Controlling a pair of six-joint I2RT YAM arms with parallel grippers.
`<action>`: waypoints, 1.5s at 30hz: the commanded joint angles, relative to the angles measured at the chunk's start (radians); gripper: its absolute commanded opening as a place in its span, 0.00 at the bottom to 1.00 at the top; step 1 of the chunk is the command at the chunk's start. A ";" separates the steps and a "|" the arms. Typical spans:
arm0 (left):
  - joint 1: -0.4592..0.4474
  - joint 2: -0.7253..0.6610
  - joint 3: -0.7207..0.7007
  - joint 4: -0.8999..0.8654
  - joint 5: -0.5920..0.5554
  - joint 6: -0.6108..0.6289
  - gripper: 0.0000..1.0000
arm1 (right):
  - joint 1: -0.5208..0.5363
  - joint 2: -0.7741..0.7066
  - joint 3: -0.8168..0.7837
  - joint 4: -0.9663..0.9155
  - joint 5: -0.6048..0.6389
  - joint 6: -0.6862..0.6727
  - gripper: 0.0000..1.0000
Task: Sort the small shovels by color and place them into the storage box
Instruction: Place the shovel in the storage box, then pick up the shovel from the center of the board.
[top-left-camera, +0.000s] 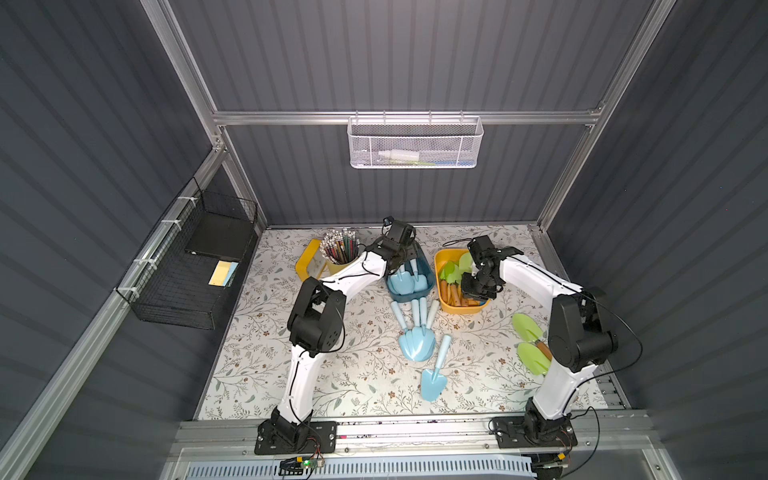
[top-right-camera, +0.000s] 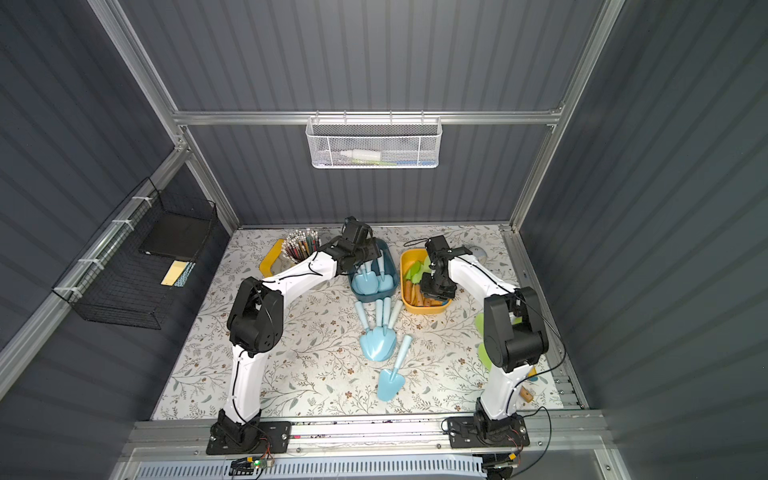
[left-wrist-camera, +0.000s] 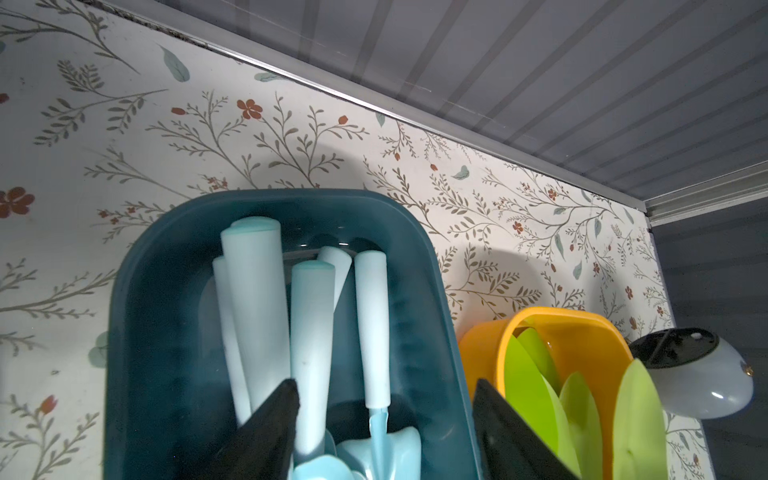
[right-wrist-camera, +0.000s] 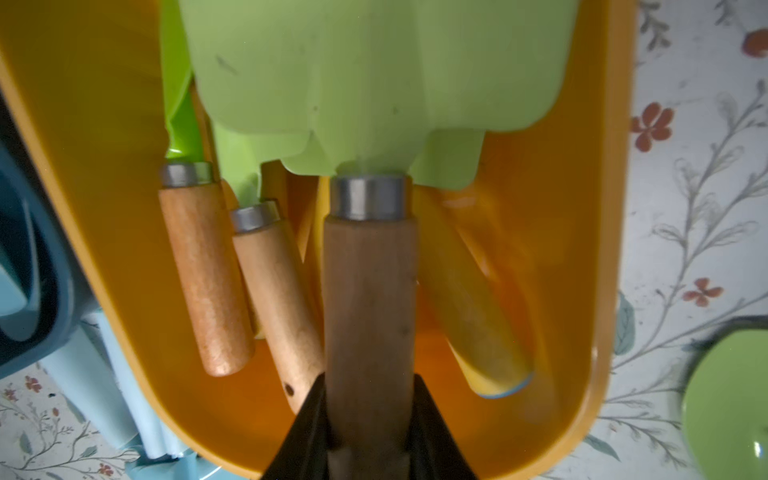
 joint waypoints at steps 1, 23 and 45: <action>-0.008 -0.062 -0.019 -0.033 -0.025 -0.013 0.69 | 0.006 -0.001 -0.014 -0.023 0.032 -0.021 0.07; -0.389 -0.181 -0.245 -0.192 0.101 0.040 0.79 | -0.084 -0.260 0.026 0.070 0.286 0.170 0.45; -0.568 -0.115 -0.327 -0.264 0.054 -0.107 0.71 | -0.205 -0.343 -0.145 0.144 0.061 0.218 0.44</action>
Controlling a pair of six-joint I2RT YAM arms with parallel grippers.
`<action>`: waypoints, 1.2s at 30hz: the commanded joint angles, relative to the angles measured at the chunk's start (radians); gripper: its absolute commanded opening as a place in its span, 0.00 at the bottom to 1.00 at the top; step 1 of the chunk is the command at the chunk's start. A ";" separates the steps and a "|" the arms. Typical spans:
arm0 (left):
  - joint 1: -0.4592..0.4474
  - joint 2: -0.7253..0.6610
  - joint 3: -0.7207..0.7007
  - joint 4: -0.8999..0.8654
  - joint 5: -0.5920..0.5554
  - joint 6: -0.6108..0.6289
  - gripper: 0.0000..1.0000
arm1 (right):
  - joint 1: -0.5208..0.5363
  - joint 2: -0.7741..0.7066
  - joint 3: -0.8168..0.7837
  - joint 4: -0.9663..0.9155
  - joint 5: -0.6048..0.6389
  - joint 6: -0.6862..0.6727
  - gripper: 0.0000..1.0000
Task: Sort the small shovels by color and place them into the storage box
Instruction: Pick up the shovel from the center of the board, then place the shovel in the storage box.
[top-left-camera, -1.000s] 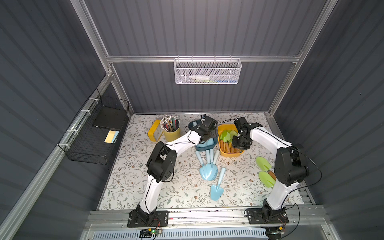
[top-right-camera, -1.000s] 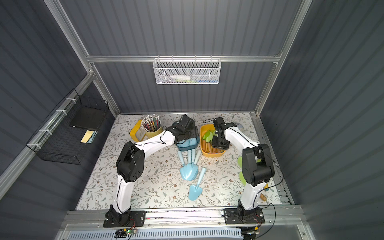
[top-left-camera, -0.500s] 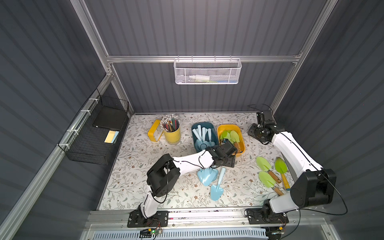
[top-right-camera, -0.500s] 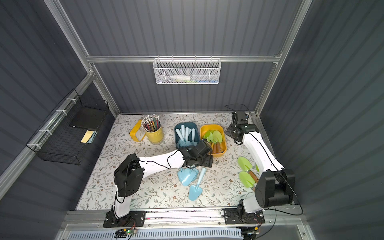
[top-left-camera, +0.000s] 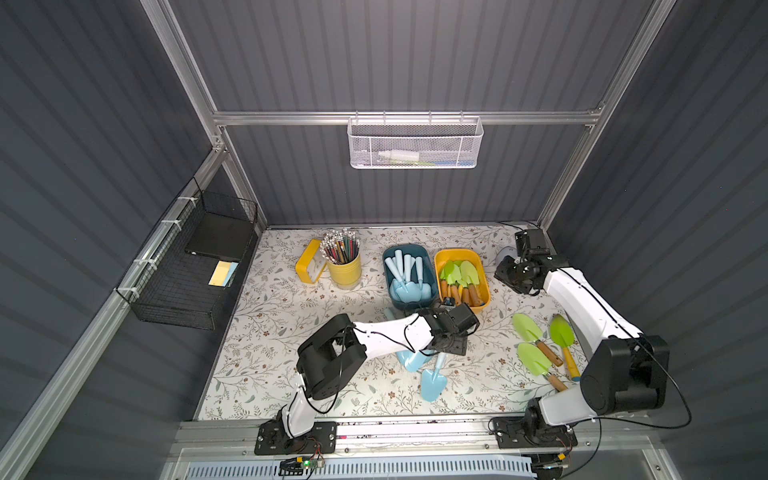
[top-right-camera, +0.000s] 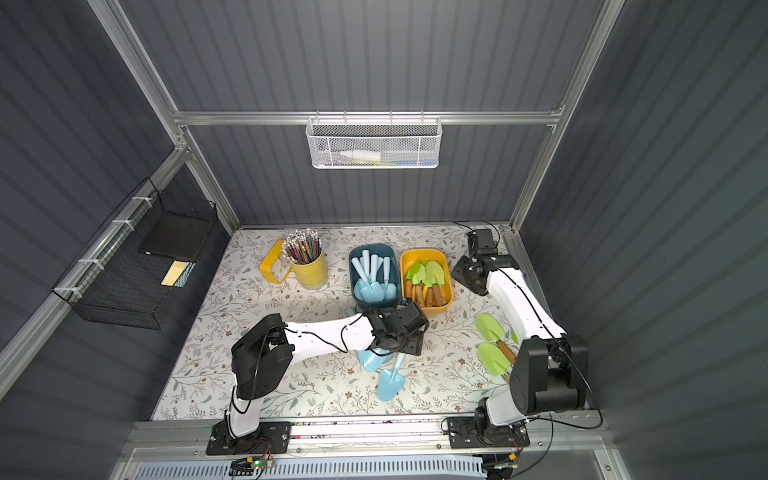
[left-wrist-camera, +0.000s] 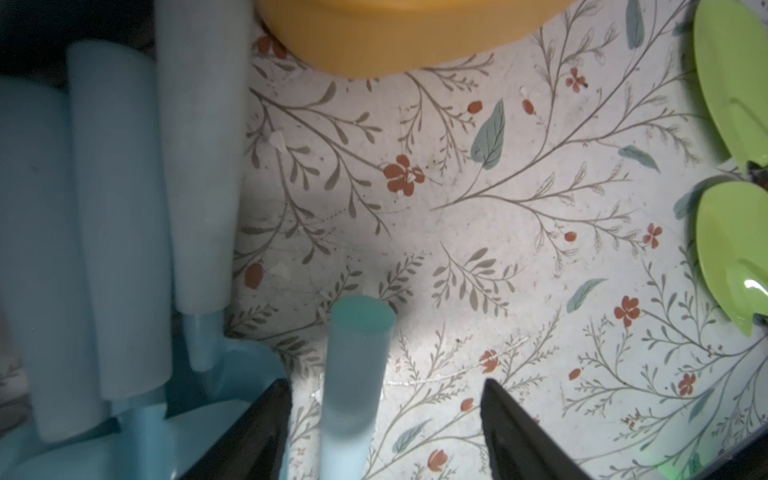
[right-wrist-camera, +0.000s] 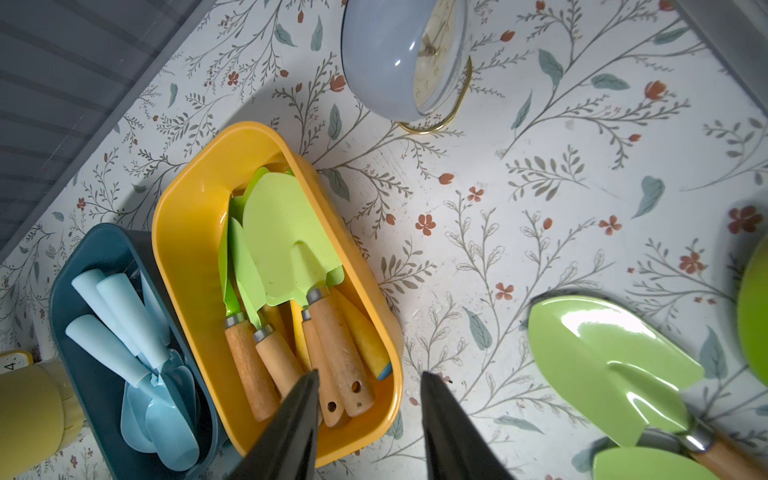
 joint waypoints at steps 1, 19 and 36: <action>-0.012 0.036 -0.004 -0.012 0.013 0.013 0.70 | -0.003 -0.018 -0.022 0.001 -0.017 0.006 0.44; -0.013 0.100 0.106 -0.070 -0.074 0.048 0.00 | -0.054 -0.054 -0.070 0.014 -0.052 0.030 0.43; 0.386 0.097 0.593 -0.072 -0.239 0.196 0.00 | -0.058 -0.019 -0.032 0.022 -0.060 0.019 0.43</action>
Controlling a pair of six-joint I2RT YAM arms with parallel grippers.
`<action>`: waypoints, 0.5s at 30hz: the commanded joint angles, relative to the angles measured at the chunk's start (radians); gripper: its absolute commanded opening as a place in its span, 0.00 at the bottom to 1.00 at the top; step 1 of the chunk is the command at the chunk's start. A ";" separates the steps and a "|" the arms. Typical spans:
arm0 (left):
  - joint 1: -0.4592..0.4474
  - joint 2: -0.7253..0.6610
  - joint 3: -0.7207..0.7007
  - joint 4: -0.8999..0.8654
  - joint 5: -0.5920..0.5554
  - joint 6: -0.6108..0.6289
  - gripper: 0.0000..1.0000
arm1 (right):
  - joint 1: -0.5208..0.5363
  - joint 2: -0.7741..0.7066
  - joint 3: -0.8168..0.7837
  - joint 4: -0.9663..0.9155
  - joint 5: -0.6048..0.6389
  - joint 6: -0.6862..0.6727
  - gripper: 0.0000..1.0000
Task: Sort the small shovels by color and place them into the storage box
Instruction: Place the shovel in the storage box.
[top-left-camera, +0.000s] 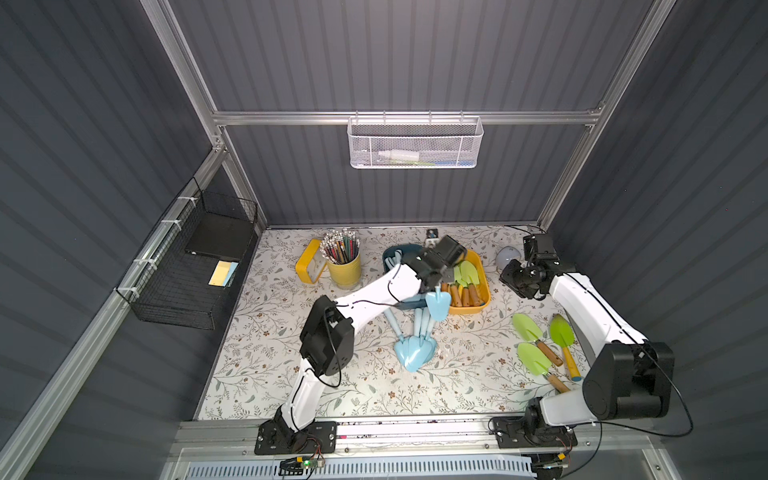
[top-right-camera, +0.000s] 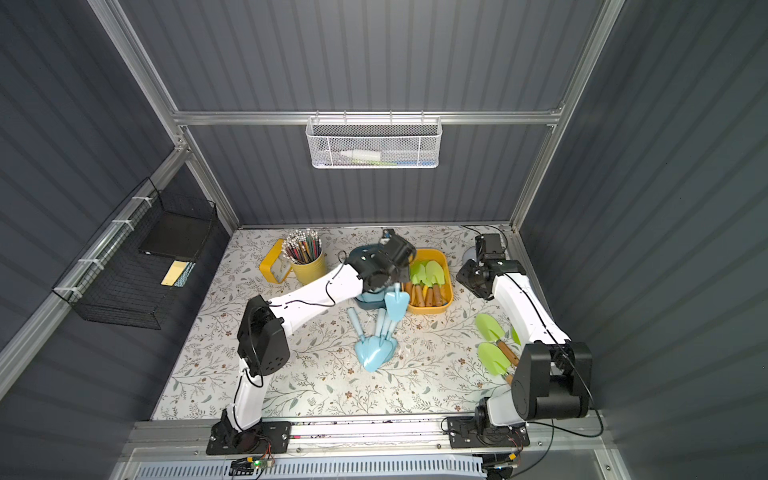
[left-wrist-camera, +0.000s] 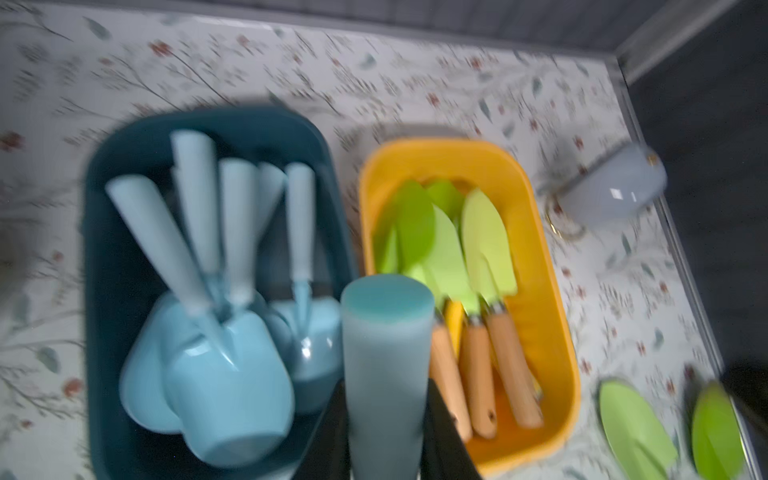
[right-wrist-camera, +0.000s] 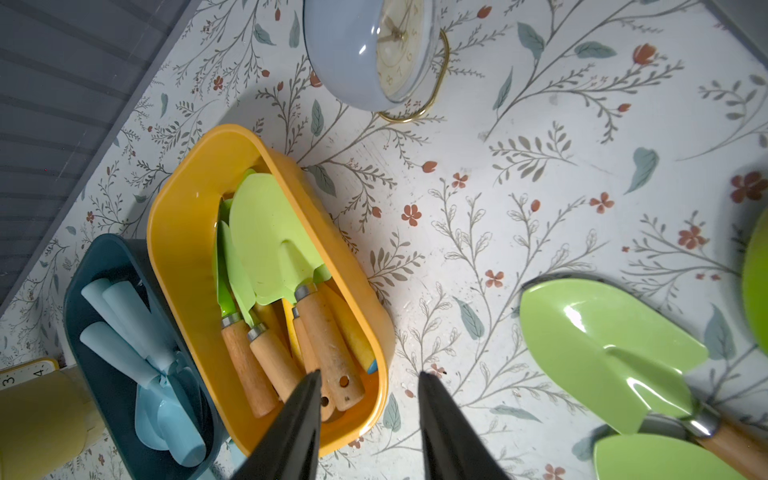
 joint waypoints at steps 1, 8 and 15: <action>0.085 0.016 0.084 0.067 -0.006 0.072 0.00 | -0.004 0.016 0.022 0.001 -0.007 -0.008 0.43; 0.209 0.085 0.045 0.114 0.009 0.071 0.00 | -0.005 0.009 0.014 0.005 0.007 -0.021 0.43; 0.218 0.135 0.014 0.137 0.016 0.086 0.01 | -0.008 0.005 -0.014 0.010 0.007 -0.011 0.43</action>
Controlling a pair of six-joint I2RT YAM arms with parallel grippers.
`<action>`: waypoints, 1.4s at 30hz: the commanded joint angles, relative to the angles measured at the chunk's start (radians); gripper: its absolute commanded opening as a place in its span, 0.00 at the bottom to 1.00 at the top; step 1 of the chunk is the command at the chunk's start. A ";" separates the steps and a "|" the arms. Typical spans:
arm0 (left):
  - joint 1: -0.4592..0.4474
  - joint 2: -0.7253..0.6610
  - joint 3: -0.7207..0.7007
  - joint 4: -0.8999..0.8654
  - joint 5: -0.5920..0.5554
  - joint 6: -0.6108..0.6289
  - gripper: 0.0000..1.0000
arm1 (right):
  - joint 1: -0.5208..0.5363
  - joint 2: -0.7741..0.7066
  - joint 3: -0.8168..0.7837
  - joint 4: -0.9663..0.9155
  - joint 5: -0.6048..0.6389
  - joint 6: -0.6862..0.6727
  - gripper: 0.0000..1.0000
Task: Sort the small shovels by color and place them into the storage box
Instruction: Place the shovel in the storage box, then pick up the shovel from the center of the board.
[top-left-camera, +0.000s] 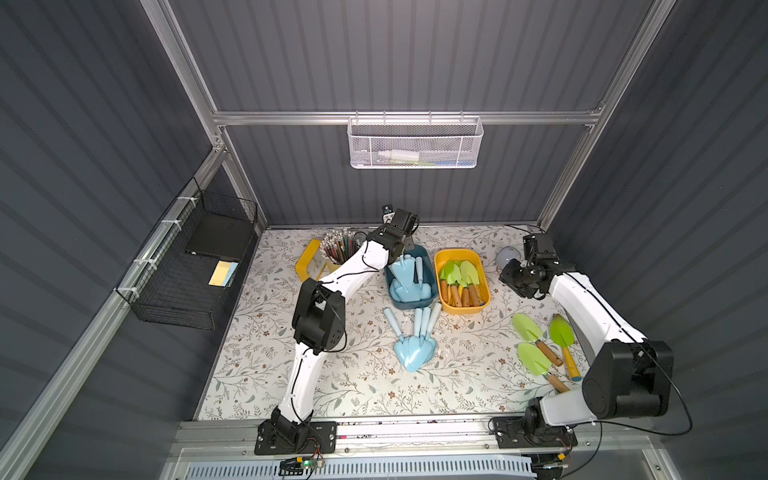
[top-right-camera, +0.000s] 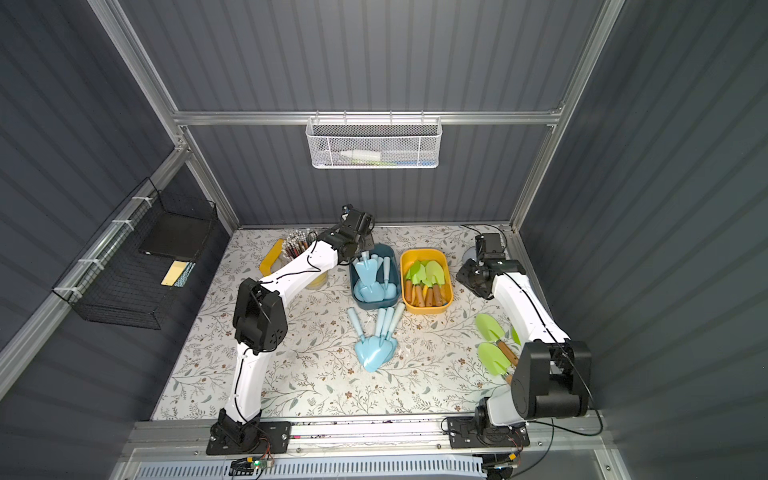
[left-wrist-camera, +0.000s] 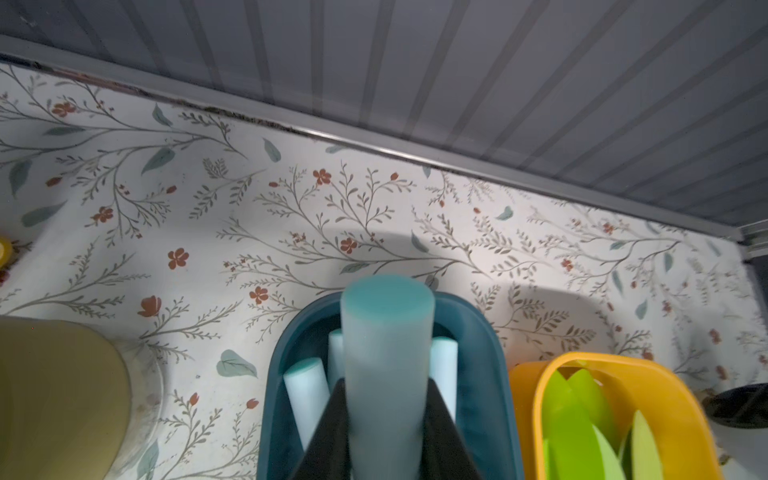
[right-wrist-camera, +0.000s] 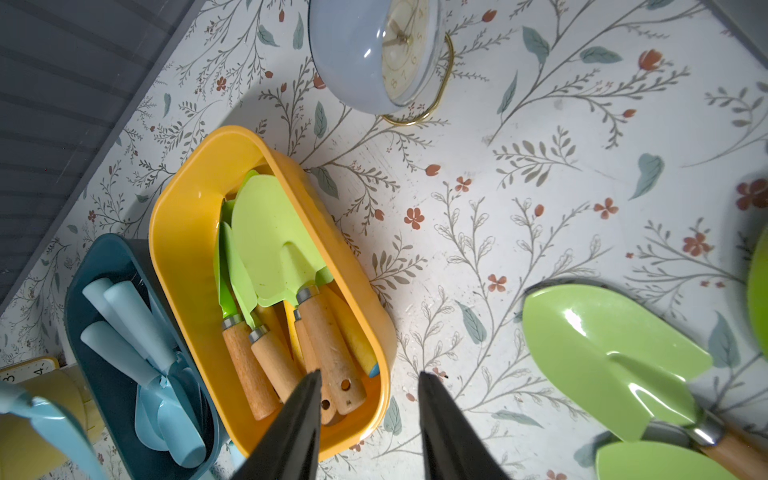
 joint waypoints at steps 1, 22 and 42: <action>-0.005 0.021 -0.022 0.018 0.010 0.024 0.03 | -0.006 0.002 -0.015 0.003 0.009 -0.003 0.43; -0.004 -0.033 0.023 0.120 0.039 0.024 0.57 | -0.186 -0.082 -0.153 -0.217 0.062 -0.003 0.45; -0.005 0.014 0.020 0.139 0.147 0.039 0.57 | -0.328 -0.116 -0.298 -0.212 0.220 0.001 0.45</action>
